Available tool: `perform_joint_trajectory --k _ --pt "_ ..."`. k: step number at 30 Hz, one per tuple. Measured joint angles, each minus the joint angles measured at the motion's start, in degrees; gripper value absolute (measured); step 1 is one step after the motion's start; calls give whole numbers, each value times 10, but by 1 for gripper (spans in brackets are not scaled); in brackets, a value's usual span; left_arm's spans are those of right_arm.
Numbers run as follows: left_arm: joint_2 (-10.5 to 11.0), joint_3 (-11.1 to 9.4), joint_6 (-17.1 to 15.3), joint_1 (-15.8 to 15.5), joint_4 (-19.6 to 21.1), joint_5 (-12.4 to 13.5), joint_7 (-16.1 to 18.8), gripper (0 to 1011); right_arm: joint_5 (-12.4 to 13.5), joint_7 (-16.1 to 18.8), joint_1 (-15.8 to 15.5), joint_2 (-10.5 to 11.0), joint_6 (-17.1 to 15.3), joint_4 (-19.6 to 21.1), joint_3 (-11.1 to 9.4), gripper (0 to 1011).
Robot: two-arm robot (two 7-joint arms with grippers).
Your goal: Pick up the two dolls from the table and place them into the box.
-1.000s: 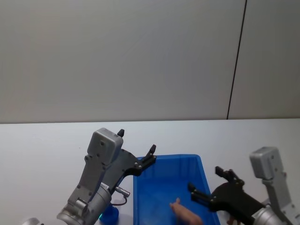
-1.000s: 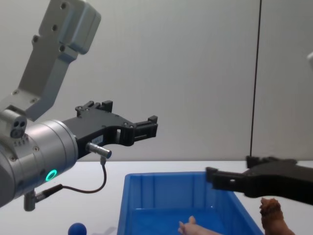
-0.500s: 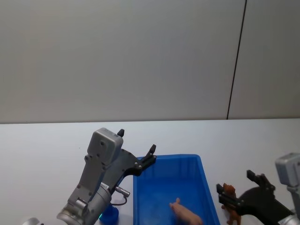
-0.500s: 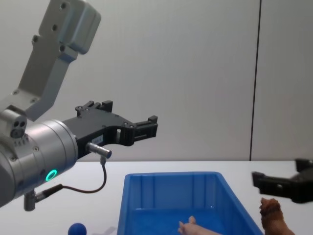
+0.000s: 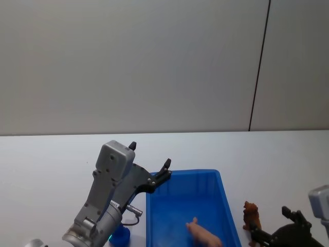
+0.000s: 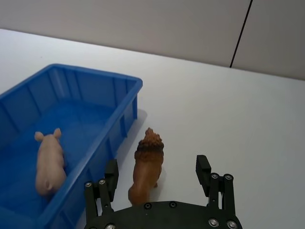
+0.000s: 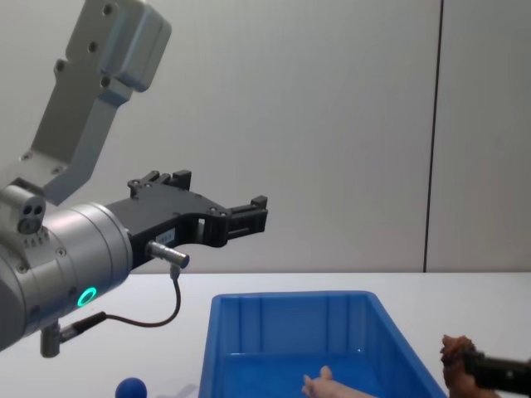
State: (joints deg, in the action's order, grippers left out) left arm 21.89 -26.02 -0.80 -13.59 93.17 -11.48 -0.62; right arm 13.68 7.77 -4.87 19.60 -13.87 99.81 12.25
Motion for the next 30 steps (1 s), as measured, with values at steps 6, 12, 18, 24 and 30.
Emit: perform_joint_trajectory --k 6,12,18,24,30 --pt "0 0 0 0 0 0 0 1002 2 10 2 -4 3 -23 2 1001" --pt "0 0 0 0 0 0 0 1002 0 22 8 -11 7 -47 8 1001" --pt "0 0 0 0 0 0 0 1002 -5 29 14 -18 10 -66 12 960" --pt "0 0 0 0 0 0 0 1002 -12 27 18 -24 10 -78 16 805" --pt "0 0 0 0 0 0 0 1002 -20 14 18 -28 8 -83 18 616"
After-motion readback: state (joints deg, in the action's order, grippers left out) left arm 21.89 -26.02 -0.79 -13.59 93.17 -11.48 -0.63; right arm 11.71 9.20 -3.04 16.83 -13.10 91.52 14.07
